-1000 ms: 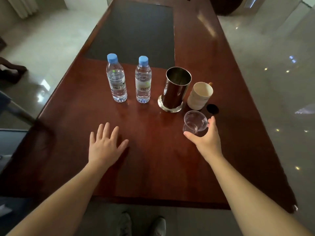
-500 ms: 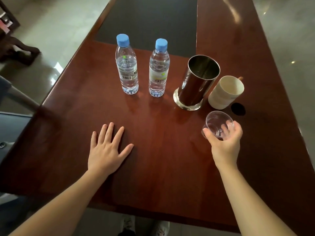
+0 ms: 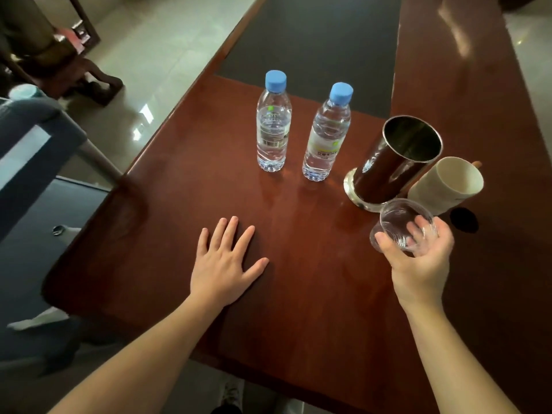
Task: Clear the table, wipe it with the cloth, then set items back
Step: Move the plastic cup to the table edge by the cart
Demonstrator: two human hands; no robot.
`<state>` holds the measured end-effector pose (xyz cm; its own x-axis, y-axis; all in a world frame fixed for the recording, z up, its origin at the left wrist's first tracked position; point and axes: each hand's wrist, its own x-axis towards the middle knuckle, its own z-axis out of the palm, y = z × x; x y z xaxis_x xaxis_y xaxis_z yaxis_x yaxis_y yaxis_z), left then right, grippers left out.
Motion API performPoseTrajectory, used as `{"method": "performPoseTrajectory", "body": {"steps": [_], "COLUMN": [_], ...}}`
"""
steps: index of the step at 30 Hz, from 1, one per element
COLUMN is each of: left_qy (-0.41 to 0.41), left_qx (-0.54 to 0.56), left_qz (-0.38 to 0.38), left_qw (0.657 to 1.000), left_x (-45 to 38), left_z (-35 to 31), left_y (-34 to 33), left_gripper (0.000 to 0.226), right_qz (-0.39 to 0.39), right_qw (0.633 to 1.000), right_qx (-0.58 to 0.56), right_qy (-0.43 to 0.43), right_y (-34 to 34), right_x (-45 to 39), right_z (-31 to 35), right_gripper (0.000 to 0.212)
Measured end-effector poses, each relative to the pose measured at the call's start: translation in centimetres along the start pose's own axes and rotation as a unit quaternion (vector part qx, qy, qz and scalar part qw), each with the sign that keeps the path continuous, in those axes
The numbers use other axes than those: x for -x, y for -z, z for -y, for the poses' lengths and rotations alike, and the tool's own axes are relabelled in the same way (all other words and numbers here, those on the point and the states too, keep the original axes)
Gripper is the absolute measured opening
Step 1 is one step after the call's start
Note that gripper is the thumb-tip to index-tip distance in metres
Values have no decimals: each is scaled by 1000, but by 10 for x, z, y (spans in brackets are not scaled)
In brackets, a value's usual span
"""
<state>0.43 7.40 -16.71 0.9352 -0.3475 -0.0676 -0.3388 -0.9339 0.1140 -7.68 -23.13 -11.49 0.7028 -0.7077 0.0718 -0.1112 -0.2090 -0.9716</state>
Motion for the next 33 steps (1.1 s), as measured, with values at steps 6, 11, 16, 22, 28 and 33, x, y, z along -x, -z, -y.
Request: {"method": "performPoseTrajectory", "body": {"steps": [6,11,16,22,28,33], "left_qy": [2,-2,-8,-23,-36,-40], "left_qx": [15,33,50,71,79,79], "left_qz": [17,34,28,37,58,61], "left_qw": [1000,999,998,997,995,994], "left_x": [0,0,1,-2,-2,-1], "left_z": [0,1,1,2,3,2], "left_y": [0,2,1,2,5,5], "left_gripper": [83,82,79,80,81,82], "right_qz": [85,164,235,289,316,322], "right_qw": [996,984,968,955,946,944], "right_qx": [-18,-49,-45,-13,5,20], "right_qy": [24,52,69,68,69,66], "right_y": [-68,-144,-212,-266,-291,-292], "right_x": [1,10,26,39,44,46], "right_z": [25,44,55,52,44,39], "right_gripper": [93,90,83,93,93,95]}}
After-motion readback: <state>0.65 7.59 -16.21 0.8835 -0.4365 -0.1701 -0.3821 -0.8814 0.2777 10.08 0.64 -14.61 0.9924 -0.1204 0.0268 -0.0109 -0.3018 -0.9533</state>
